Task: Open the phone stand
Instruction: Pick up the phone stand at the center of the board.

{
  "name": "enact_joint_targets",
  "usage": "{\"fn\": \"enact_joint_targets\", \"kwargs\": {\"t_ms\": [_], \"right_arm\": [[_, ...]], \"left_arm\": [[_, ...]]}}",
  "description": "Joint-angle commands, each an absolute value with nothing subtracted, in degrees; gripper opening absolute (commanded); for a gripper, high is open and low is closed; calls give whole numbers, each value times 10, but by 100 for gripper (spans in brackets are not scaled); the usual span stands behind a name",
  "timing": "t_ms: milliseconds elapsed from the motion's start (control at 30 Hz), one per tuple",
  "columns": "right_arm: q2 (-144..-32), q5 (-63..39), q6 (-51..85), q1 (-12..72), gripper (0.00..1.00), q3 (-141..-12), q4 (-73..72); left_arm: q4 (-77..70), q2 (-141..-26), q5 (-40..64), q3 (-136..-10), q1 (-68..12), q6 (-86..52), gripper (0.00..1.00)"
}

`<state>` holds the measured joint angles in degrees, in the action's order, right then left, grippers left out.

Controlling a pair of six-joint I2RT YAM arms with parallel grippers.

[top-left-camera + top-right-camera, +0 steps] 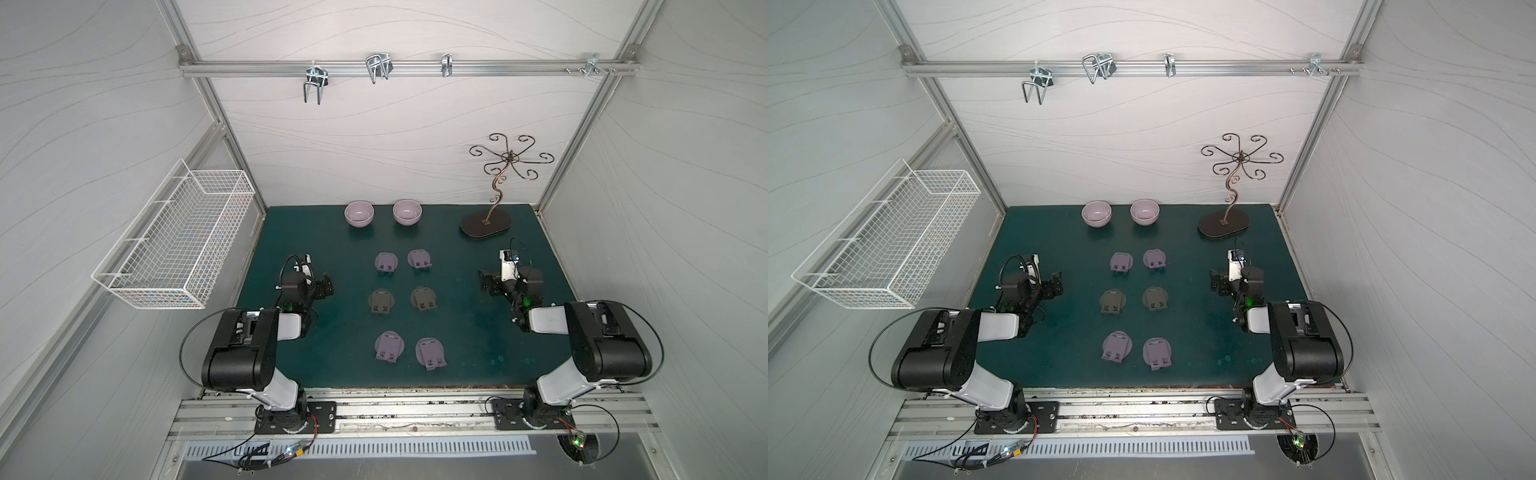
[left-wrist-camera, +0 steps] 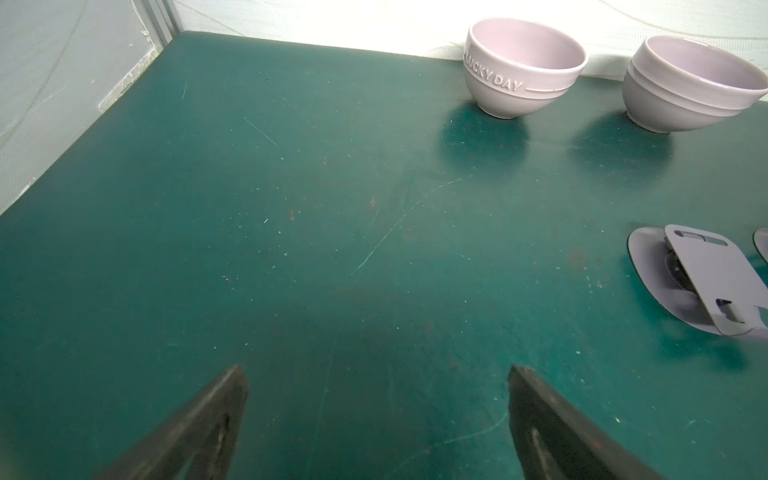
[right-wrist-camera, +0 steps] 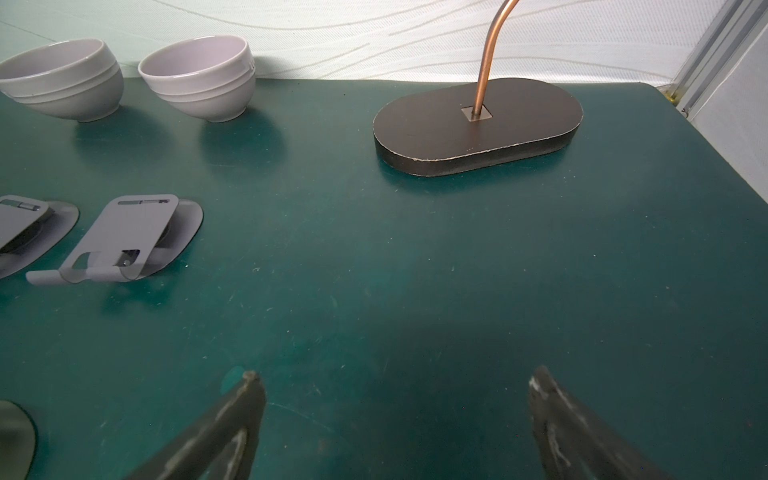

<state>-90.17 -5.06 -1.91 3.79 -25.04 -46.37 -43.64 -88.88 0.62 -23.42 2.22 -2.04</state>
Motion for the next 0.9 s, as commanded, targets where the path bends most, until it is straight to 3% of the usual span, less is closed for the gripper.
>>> {"fn": "enact_joint_targets", "kwargs": {"t_ms": [0, 800, 867], "right_arm": [[-906, -60, -13, 35, 99, -260, -454], [-906, -60, -14, 34, 99, -260, -454], [-903, -40, -9, 35, 99, -258, -454]], "left_arm": [[-470, -888, 3, -243, 24, -12, 100], [-465, -885, -29, -246, 17, -12, 100], [-396, -868, -47, -282, 10, -10, 100]]}}
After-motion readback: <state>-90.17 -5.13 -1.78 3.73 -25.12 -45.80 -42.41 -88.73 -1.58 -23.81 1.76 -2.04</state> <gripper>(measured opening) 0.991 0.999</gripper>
